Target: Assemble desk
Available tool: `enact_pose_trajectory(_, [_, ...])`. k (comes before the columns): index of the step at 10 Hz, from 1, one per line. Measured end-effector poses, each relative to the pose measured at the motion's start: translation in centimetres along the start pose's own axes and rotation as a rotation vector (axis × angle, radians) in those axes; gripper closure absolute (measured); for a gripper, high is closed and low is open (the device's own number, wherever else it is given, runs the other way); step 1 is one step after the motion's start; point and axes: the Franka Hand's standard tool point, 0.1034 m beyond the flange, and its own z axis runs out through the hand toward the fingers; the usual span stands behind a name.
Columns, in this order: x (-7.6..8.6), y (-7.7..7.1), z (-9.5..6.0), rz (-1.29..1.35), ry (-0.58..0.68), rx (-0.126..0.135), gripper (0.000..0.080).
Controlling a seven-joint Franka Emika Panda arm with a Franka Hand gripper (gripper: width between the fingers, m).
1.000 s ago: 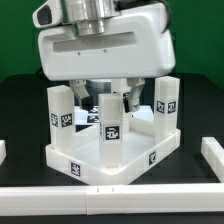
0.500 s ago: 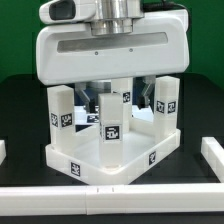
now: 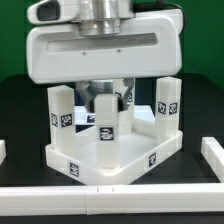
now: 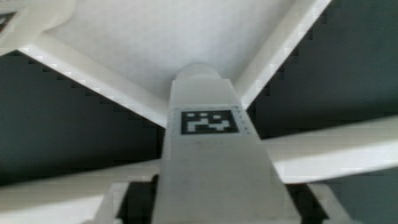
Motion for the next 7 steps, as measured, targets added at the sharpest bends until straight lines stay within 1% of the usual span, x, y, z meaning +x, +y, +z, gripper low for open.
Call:
enact_pose_trajectory(1, [-0.1,-0.1,0.2,0.191,-0.005,0.004,0.0515])
enact_pose_trajectory(2, [0.0,0.0,0.3,0.371,-0.013,0.019,0.0515])
enact_pose_trajectory(3, [0.5,0.4,0.2,0.523,-0.022,0.042,0.0515])
enact_pose_trajectory(4, [0.9,0.7,0.1,0.599,-0.023,0.057,0.0515])
enact_pose_trajectory(5, [0.8,0.3,0.2,0.681,-0.022,0.054,0.0514])
enact_pose_trajectory(6, [0.4,-0.4,0.3,0.692,-0.023,0.052,0.0514])
enact_pose_trajectory(7, [0.4,-0.3,0.3,0.676,-0.022,0.053,0.0482])
